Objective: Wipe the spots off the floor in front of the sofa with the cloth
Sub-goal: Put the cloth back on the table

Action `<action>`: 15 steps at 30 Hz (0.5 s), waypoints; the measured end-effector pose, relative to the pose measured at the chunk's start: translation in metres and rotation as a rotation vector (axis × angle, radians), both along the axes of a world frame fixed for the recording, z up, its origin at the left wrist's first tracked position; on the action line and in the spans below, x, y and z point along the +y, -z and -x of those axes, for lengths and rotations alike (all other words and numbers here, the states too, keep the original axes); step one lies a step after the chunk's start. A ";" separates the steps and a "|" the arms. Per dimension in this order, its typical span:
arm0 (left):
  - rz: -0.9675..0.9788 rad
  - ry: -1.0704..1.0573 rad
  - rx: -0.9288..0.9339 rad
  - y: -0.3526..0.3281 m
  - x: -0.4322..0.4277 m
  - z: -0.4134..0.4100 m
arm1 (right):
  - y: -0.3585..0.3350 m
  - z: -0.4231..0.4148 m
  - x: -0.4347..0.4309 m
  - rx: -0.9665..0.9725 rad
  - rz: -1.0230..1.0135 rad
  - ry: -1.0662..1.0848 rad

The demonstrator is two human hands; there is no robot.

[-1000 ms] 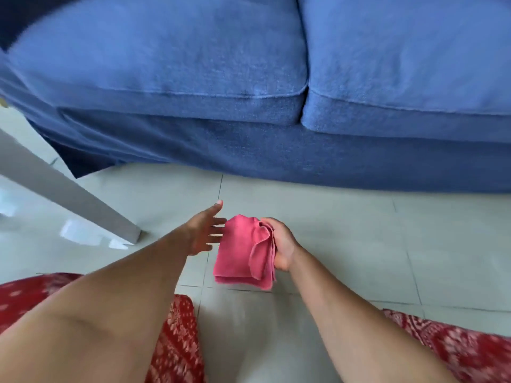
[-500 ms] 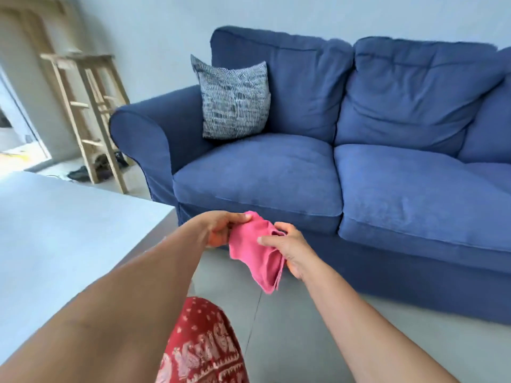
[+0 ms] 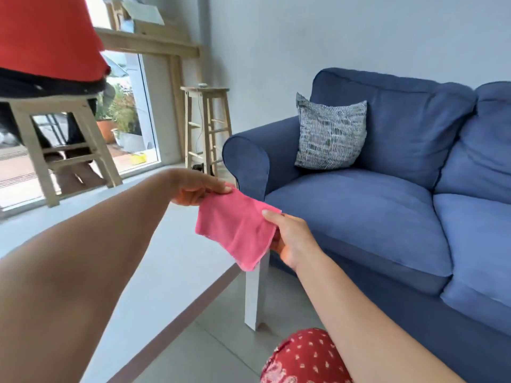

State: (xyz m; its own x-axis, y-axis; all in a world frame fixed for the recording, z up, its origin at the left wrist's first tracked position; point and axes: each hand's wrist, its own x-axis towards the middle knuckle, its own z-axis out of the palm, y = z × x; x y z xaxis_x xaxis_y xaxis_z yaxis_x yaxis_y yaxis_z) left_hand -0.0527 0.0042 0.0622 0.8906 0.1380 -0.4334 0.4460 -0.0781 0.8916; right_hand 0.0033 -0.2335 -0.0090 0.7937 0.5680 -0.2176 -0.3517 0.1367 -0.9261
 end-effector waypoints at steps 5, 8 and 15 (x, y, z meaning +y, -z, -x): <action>-0.126 -0.171 0.267 0.034 0.041 0.009 | 0.033 0.017 0.050 0.033 0.141 -0.098; -0.253 -0.293 0.235 0.069 0.032 -0.013 | 0.056 0.004 0.064 -0.065 0.263 0.039; -0.521 -0.563 -0.073 0.108 0.022 -0.064 | 0.068 -0.040 0.074 -0.367 0.500 0.184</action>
